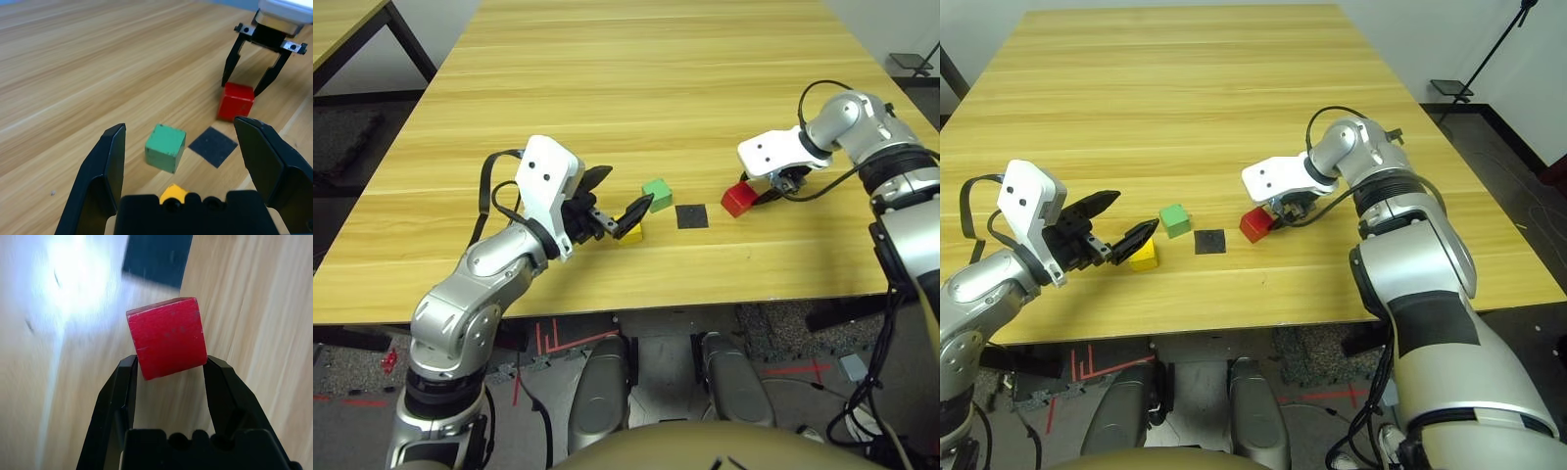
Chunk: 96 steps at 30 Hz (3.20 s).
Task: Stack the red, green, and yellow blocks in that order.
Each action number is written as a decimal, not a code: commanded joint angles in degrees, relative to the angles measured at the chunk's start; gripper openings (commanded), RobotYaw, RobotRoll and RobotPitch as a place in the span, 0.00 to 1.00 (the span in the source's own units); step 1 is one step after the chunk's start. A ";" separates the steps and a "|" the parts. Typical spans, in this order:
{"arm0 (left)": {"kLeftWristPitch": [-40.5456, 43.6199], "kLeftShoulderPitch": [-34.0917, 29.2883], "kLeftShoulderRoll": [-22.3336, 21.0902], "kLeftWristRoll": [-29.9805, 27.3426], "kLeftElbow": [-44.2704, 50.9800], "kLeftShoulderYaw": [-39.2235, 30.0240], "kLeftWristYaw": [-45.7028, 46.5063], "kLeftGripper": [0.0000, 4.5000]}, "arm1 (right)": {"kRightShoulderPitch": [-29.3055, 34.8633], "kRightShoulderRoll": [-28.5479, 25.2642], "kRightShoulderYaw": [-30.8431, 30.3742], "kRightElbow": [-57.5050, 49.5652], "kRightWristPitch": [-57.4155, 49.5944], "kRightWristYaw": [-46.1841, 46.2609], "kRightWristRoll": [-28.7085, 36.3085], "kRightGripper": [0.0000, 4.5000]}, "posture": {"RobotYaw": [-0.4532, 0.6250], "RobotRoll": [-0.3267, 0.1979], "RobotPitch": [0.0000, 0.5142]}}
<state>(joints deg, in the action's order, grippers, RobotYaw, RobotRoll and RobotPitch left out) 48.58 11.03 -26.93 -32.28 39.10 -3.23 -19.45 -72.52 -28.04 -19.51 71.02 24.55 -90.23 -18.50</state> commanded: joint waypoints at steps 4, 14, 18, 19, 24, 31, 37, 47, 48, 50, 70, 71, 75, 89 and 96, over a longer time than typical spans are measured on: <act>-0.60 1.48 1.33 0.92 -1.52 1.96 0.52 1.00 | 4.52 -3.23 -6.63 -18.62 -16.02 -2.27 12.39 0.48 | 0.87 0.12 0.22; -1.93 4.54 1.82 2.56 -5.10 3.08 -0.03 1.00 | 12.92 -4.93 -10.05 -40.82 -35.95 -0.78 12.85 0.48 | 0.89 0.12 0.24; -1.77 4.19 2.21 2.86 -4.58 2.84 0.45 1.00 | 13.18 -3.25 -10.20 -41.55 -38.70 2.53 10.39 0.48 | 0.90 0.11 0.24; -1.68 4.05 2.33 2.91 -4.40 2.79 0.58 1.00 | 13.08 -2.96 -10.17 -41.46 -39.25 3.10 9.88 0.48 | 0.90 0.11 0.24; -1.23 3.21 2.80 2.89 -3.49 2.58 1.47 1.00 | 12.30 -1.67 -10.13 -40.50 -41.95 5.47 7.68 0.48 | 0.92 0.10 0.26; -1.17 2.81 3.39 2.79 -3.01 2.46 2.68 1.00 | 11.76 -0.44 -10.51 -40.12 -46.55 7.40 4.97 0.48 | 0.93 0.09 0.27; -1.58 2.16 3.63 2.88 -3.03 2.43 3.13 1.00 | 11.72 -0.40 -11.03 -41.55 -49.87 7.06 3.99 0.48 | 0.92 0.07 0.27; -2.22 2.89 4.03 3.23 -4.07 2.38 3.21 1.00 | 12.67 -0.46 -11.12 -46.04 -54.71 5.69 4.81 0.48 | 0.92 0.07 0.27; -2.28 2.83 4.03 3.25 -4.08 2.36 3.21 1.00 | 12.78 -0.45 -11.13 -46.51 -55.17 5.57 4.93 0.48 | 0.92 0.07 0.27; -2.32 2.68 4.00 3.27 -4.05 2.34 3.18 1.00 | 12.94 -0.51 -11.24 -47.26 -55.60 5.26 4.99 0.48 | 0.93 0.07 0.28; -2.13 5.92 1.28 2.62 -8.39 3.73 -1.94 1.00 | 13.21 0.65 0.74 -40.69 -50.83 9.32 14.62 1.00 | 0.87 0.15 0.25; -2.00 6.71 0.35 2.38 -9.49 4.11 -3.61 1.00 | 12.81 0.32 3.59 -38.02 -48.29 9.41 16.87 1.00 | 0.85 0.16 0.24; -3.42 10.19 -3.83 2.94 -15.02 6.81 -11.46 1.00 | 12.05 -2.41 13.48 -27.77 -40.09 2.85 26.00 1.00 | 0.81 0.19 0.22; -11.70 25.93 -5.29 14.62 -41.64 19.49 -29.32 1.00 | 24.84 -15.00 20.69 -24.21 -32.34 2.43 31.00 1.00 | 0.62 0.36 0.17; -9.63 28.51 -3.74 18.72 -44.69 22.23 -29.94 1.00 | 30.65 -14.63 23.46 -33.41 -37.78 6.49 33.82 1.00 | 0.59 0.43 0.20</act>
<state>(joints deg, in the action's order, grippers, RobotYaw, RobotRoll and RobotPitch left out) 38.14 39.03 -30.91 -14.97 -4.34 18.10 -49.29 -43.19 -42.59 3.07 40.59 -11.57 -84.77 13.91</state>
